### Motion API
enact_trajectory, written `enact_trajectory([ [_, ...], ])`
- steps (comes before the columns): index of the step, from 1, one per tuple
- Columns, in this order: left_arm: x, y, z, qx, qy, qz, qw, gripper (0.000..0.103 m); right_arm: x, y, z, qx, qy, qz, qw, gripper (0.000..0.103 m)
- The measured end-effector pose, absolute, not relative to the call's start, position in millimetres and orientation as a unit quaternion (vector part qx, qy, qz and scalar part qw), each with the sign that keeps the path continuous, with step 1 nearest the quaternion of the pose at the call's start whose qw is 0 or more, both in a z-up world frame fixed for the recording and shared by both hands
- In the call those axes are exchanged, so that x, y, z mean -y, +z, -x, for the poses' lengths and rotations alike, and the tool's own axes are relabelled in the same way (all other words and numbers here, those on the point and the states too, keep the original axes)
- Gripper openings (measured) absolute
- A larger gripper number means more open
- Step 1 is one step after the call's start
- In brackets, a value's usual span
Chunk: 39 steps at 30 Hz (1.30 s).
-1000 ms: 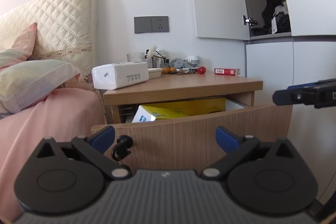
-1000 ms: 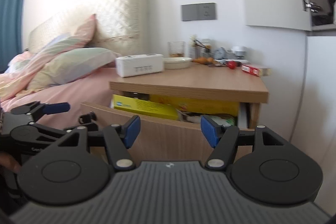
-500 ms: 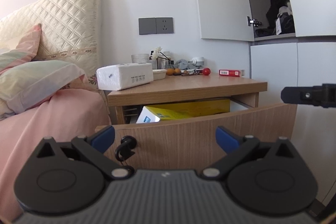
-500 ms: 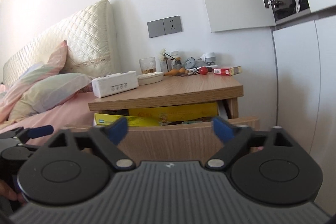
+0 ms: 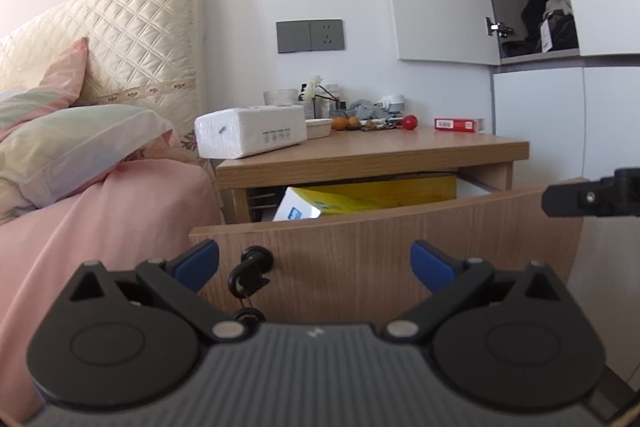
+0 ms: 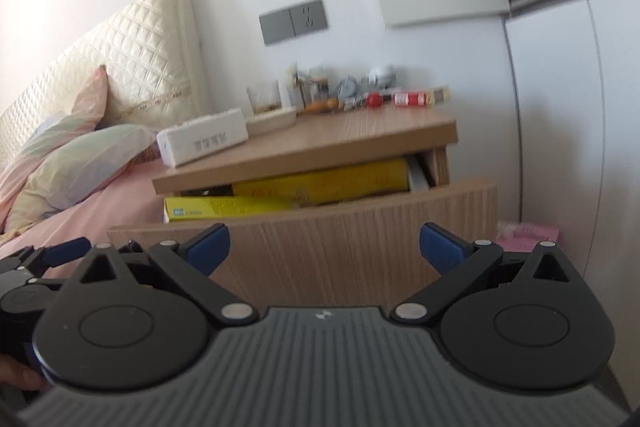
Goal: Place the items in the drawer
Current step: 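Withdraw the right tool from the drawer, then push the drawer front closed with the left gripper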
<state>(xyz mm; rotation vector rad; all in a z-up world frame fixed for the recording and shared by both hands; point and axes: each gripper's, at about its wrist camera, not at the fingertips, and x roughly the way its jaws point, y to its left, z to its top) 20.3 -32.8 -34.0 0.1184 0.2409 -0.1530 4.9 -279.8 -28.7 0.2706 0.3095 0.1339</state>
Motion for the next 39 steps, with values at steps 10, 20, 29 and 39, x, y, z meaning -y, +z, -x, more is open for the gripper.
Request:
enact_trajectory([
  [10, 42.7, -40.0, -35.5, -0.124, -0.073, -0.066, 0.987, 0.093, 285.9, -39.0, -29.0, -0.189, 0.026, -0.150, 0.970, 0.071],
  [20, 44.3, -42.0, -44.6, -0.126, -0.062, -0.068, 0.988, 0.082, 282.3, -37.7, -42.6, -0.186, 0.019, -0.103, 0.977, 0.054],
  [29, 35.6, -40.7, -61.7, -0.149, -0.047, -0.054, 0.986, 0.079, 280.8, -34.2, -50.2, -0.190, 0.021, -0.083, 0.978, 0.055],
  [39, 43.9, -44.5, -80.4, -0.153, -0.045, -0.087, 0.983, 0.083, 282.7, -33.6, -65.1, -0.193, 0.024, -0.082, 0.977, 0.055],
])
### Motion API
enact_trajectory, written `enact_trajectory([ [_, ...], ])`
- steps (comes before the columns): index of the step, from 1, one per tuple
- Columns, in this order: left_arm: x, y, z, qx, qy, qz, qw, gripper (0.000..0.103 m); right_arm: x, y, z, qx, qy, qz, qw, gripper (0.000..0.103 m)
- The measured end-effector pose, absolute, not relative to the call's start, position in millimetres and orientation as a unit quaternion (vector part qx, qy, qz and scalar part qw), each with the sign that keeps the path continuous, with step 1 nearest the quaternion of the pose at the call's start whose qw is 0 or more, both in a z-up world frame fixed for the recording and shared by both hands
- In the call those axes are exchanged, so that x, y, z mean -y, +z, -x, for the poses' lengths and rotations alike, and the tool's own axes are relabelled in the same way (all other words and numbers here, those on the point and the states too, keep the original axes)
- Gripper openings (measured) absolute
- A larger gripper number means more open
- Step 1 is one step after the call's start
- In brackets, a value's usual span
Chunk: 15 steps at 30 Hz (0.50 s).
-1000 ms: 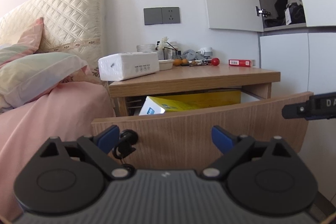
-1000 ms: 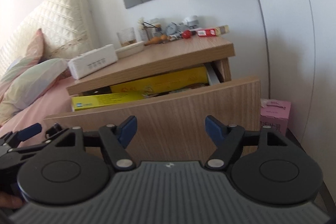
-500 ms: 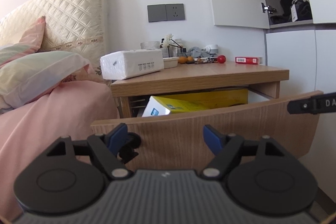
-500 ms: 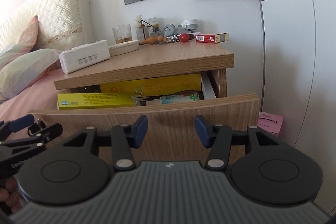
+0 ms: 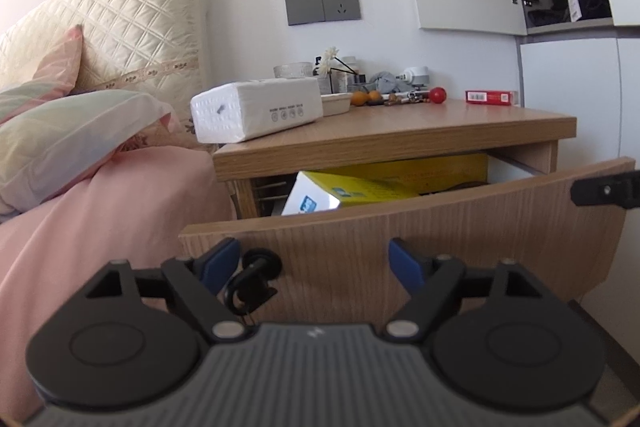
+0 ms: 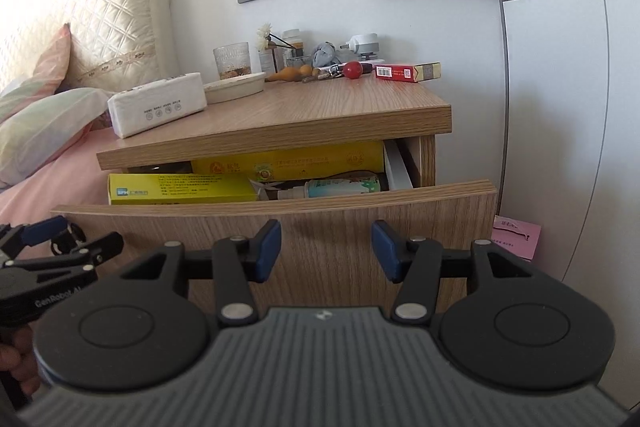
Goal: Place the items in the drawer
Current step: 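Push the drawer front closed with the left gripper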
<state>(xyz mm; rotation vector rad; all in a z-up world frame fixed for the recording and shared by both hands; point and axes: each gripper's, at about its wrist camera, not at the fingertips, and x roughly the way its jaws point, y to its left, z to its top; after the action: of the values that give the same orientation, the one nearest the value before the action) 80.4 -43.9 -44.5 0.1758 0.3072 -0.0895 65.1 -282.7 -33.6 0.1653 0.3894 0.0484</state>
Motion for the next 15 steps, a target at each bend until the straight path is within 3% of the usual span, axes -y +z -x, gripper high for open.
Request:
enact_trajectory([
  [15, 48.9, -43.9, -122.0, -0.162, -0.046, -0.081, 0.982, 0.089, 285.9, -39.0, -99.3, -0.178, 0.026, -0.082, 0.980, 0.055],
])
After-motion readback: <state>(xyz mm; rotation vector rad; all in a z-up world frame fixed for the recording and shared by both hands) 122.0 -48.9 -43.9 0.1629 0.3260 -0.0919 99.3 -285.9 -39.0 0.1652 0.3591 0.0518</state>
